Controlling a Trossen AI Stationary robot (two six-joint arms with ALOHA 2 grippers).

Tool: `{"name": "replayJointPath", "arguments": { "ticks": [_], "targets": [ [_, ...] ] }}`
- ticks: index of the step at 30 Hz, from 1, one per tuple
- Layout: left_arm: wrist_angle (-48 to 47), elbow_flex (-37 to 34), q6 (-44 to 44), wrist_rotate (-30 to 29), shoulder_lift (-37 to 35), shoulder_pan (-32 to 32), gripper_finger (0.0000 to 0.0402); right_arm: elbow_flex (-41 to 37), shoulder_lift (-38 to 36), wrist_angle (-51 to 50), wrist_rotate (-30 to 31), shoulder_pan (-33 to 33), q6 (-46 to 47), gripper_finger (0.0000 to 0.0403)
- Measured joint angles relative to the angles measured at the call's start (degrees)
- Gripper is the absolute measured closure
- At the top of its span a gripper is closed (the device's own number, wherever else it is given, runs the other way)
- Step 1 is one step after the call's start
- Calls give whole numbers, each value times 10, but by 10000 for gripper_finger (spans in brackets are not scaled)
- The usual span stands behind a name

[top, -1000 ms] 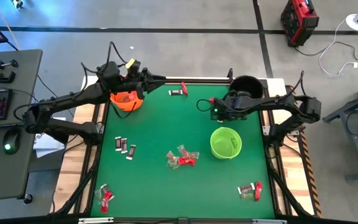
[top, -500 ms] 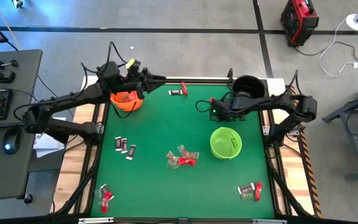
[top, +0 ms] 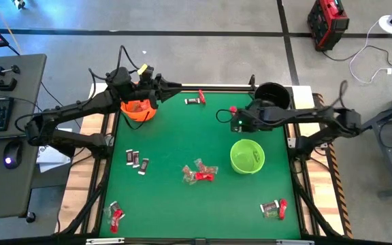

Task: Sort candy by brand, put in halloween buckets
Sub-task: Put the orange gummy into the orange bucket

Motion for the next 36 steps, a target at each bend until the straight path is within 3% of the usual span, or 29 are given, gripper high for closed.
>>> {"name": "replayJointPath", "arguments": {
  "ticks": [7,10,14,21,26,32,36],
  "targets": [
    [59,0,0,0,-15,2,255,80,-66,47,82,14,-100,403],
    [92,0,1,0,-28,2,255,117,-66,70,82,14,-159,403],
    [95,0,1,0,-50,2,255,132,-61,28,51,14,-197,403],
    [70,0,6,0,-65,2,255,132,-61,-72,23,10,-166,403],
    [-6,0,41,0,-65,2,255,132,-61,-64,-42,10,-147,402],
    [-172,0,95,0,-64,2,255,132,-61,-127,-71,8,-78,401],
    [-274,-7,130,-2,-63,0,255,132,-55,-132,-110,-3,-59,380]
  ]
}}
